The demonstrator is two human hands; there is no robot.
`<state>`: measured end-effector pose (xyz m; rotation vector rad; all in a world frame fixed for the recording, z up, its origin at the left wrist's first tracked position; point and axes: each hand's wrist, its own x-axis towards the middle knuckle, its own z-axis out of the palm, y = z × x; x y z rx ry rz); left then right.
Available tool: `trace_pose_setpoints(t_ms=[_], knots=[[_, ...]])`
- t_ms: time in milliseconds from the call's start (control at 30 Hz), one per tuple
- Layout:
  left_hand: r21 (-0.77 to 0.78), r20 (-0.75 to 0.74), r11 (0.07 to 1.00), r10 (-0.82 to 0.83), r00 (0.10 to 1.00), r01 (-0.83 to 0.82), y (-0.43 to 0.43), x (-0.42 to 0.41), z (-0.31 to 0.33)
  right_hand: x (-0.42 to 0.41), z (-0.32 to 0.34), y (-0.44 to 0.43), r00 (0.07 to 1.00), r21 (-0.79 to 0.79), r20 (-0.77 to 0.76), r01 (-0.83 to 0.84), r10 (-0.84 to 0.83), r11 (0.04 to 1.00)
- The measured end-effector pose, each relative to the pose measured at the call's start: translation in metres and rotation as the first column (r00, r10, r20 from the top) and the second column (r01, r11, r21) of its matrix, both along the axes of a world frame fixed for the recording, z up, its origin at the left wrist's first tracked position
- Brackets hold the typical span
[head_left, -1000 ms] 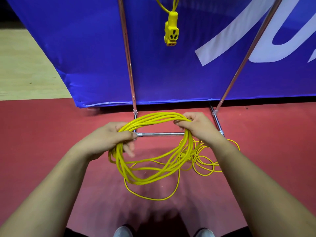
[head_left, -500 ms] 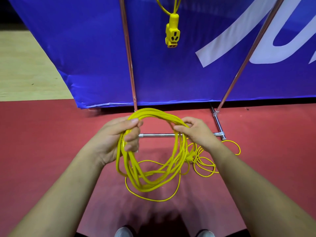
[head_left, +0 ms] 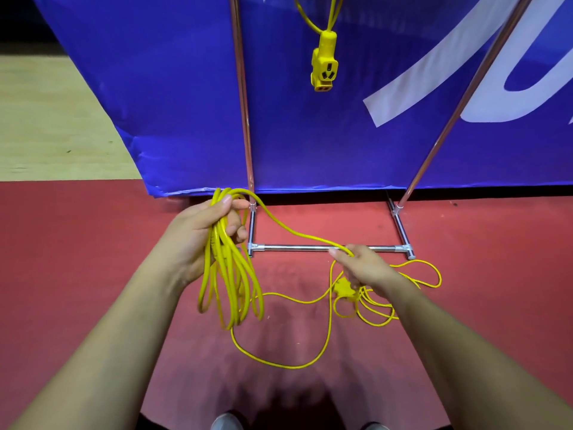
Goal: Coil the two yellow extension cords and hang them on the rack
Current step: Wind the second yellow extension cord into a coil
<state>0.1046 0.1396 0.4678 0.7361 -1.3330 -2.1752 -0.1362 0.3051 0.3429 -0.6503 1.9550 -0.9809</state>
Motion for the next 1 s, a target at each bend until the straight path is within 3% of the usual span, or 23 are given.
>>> trace_pose_setpoints(t_ms=[100, 200, 267, 333, 433, 533, 633, 700, 767, 933, 1000], knots=[[0.048, 0.044, 0.999, -0.002, 0.999, 0.0, 0.001, 0.001, 0.002, 0.017, 0.021, -0.02, 0.965, -0.017, -0.259, -0.057, 0.05, 0.998], [0.026, 0.108, 0.998, -0.057, 0.993, 0.055, 0.004, 0.001, 0.001, 0.027, 0.047, -0.023, 0.801, 0.087, -0.491, -0.346, 0.343, 0.934], [-0.028, 0.157, 0.991, -0.126, 0.98, 0.132, 0.008, -0.002, -0.001, 0.033, 0.071, -0.019, 0.721, 0.16, -0.404, -0.549, 0.562, 0.82], [-0.092, 0.218, 0.968, -0.208, 0.953, 0.233, 0.015, -0.007, -0.006, 0.042, 0.099, -0.015, 0.722, 0.077, -0.218, -0.658, 0.657, 0.749], [-0.134, 0.322, 0.9, -0.357, 0.877, 0.415, 0.031, -0.013, -0.016, 0.049, 0.12, -0.016, 0.827, -0.129, -0.119, -0.562, 0.55, 0.817], [-0.12, 0.312, 0.863, -0.437, 0.844, 0.491, 0.038, -0.015, -0.015, 0.048, 0.116, -0.021, 0.928, -0.306, -0.01, -0.358, 0.373, 0.882], [-0.041, 0.122, 0.947, -0.313, 0.942, 0.32, 0.033, -0.016, -0.011, 0.035, 0.103, -0.02, 0.951, -0.382, 0.056, -0.262, 0.305, 0.886], [0.106, 0.005, 0.975, -0.195, 0.981, 0.193, 0.027, -0.015, -0.007, 0.023, 0.089, -0.014, 0.945, -0.352, 0.023, -0.297, 0.326, 0.888], [0.16, -0.023, 0.974, -0.157, 0.987, 0.158, 0.022, -0.013, -0.003, 0.014, 0.073, -0.006, 0.952, -0.305, 0.019, -0.286, 0.306, 0.908], [0.085, 0.187, 0.954, -0.298, 0.936, 0.287, 0.021, -0.005, -0.004, 0.008, 0.07, -0.007, 0.995, -0.428, 0.078, -0.016, 0.054, 0.903], [0.082, 0.26, 0.953, -0.303, 0.917, 0.292, 0.023, -0.005, -0.005, 0.008, 0.079, -0.01, 1.0, -0.444, 0.009, -0.009, 0.015, 0.896]])
